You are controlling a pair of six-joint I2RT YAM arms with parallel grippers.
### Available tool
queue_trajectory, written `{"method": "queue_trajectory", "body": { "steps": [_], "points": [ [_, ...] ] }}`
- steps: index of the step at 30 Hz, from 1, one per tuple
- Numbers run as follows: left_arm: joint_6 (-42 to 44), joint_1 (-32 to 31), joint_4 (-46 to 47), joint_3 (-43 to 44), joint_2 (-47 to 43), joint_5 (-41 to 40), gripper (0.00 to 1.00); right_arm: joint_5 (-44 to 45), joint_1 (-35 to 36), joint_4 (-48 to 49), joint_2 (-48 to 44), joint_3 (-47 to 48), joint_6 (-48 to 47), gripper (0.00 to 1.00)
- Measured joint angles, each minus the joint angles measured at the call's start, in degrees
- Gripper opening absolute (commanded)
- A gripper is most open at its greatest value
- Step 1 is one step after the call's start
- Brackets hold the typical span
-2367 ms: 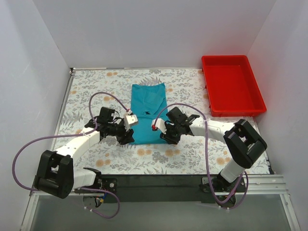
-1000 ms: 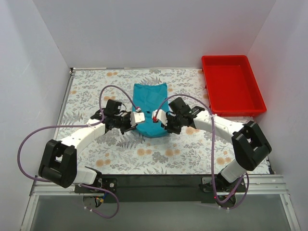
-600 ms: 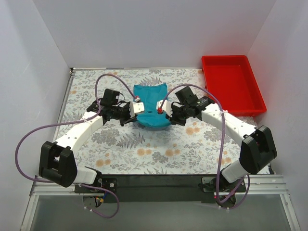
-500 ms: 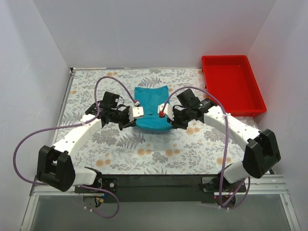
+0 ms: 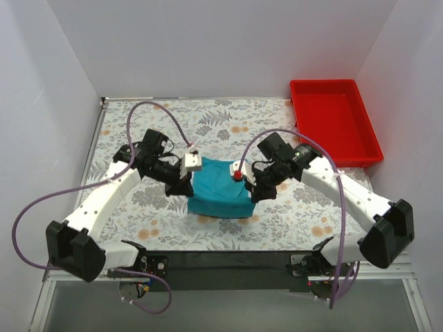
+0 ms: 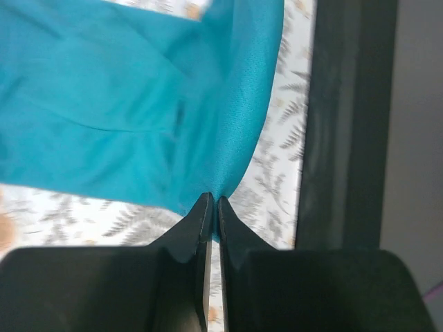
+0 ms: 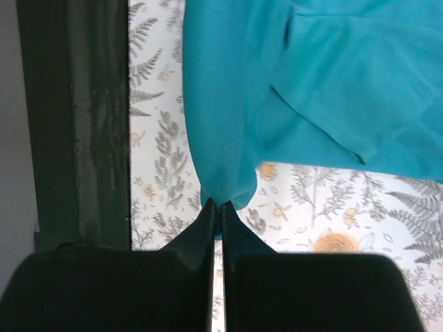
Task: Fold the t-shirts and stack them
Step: Fold the tshirt
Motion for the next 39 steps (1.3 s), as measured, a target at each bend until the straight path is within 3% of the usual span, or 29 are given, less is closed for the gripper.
{"method": "queue_trajectory", "body": {
  "steps": [6,11,18,22,27,33,34,37,39],
  "points": [
    [1.66,8.37,-0.87,16.96,18.18,2.51,0.0,-1.75,-8.98,-2.45,15.32,12.66,-5.99,0.01],
    [2.69,11.5,-0.17,27.58,33.99,3.78,0.0,-2.6,-13.53,-3.21,28.94,22.43,-11.74,0.01],
    [-0.76,11.67,6.14,35.65,51.36,2.64,0.0,-1.7,-16.72,-3.76,47.69,34.53,-15.28,0.01],
    [-2.8,11.65,8.94,36.72,56.89,1.57,0.0,-1.97,-17.77,-3.96,54.99,38.62,-15.45,0.01],
    [-5.01,11.41,13.2,25.53,54.05,3.13,0.0,-2.8,-17.86,-2.8,54.73,38.07,-14.75,0.01],
    [-6.16,9.81,15.41,5.11,40.09,3.72,0.0,-5.33,-14.43,2.8,43.56,18.67,-11.82,0.04],
    [-6.23,9.4,15.74,2.36,37.88,3.65,0.0,-5.9,-13.46,3.45,41.48,15.1,-10.93,0.1],
    [-6.51,8.96,15.15,-2.73,32.61,3.91,0.23,-7.52,-11.04,3.43,36.46,6.93,-8.0,0.4],
    [-6.97,9.03,14.93,-4.35,29.49,4.11,0.34,-7.89,-10.45,2.89,34.4,4.63,-6.01,0.46]
  ]
}}
